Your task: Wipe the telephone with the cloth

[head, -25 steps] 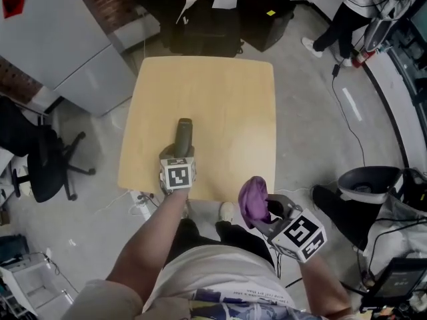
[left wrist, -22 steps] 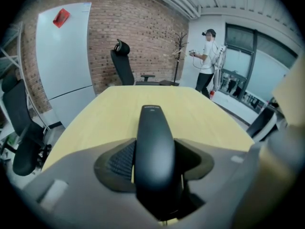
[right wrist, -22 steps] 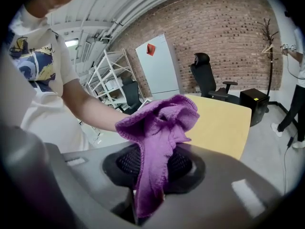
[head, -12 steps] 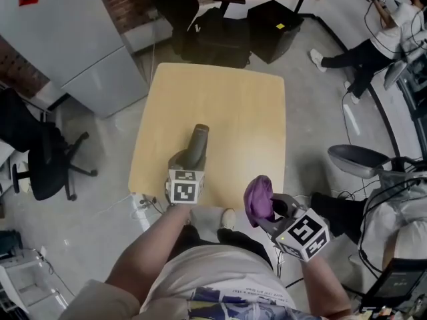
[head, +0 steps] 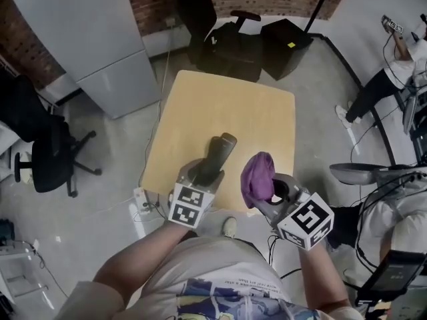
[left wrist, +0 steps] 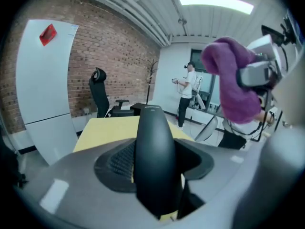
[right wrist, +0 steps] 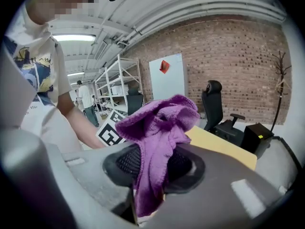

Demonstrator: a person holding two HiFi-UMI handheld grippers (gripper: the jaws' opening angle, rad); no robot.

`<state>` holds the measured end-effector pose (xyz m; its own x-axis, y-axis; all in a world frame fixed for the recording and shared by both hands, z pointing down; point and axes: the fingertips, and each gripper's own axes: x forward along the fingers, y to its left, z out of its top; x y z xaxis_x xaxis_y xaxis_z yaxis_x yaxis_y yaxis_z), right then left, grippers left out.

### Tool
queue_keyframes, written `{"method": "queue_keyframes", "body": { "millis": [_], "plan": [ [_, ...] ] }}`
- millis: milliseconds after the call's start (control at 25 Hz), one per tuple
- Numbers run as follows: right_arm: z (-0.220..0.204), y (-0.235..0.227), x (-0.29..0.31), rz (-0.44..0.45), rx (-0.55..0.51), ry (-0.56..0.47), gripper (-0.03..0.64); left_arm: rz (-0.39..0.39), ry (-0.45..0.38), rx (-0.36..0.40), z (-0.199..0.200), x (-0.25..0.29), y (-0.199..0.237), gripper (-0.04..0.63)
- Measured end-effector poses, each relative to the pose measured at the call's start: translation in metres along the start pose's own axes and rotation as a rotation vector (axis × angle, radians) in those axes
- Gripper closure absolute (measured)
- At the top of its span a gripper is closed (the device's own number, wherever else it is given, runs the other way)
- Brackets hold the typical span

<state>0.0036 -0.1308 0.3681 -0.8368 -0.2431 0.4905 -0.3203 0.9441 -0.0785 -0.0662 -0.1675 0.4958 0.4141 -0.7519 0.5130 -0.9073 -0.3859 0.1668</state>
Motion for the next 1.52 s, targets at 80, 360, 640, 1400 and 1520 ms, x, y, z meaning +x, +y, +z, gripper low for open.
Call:
{"method": "queue_keyframes", "body": {
  "millis": [80,360,640,1400,1520],
  "plan": [
    [0.019,0.003,0.011,0.007,-0.036,-0.029,0.505,-0.033,-0.011,0.01,0.005,-0.007,-0.008,0.342],
    [0.059,0.029,0.057,0.045,-0.12,-0.101,0.505,-0.157,-0.016,0.059,0.007,-0.022,-0.036,0.341],
    [0.062,0.05,0.099,0.1,-0.163,-0.058,0.505,-0.241,-0.005,0.086,0.012,-0.032,-0.048,0.341],
    [0.052,-0.044,0.066,-0.179,-0.163,0.032,0.505,-0.349,-0.023,0.059,0.011,-0.051,-0.06,0.341],
    [0.053,-0.049,0.056,-0.199,-0.156,0.022,0.505,-0.357,-0.024,0.057,0.009,-0.049,-0.064,0.341]
  ]
}}
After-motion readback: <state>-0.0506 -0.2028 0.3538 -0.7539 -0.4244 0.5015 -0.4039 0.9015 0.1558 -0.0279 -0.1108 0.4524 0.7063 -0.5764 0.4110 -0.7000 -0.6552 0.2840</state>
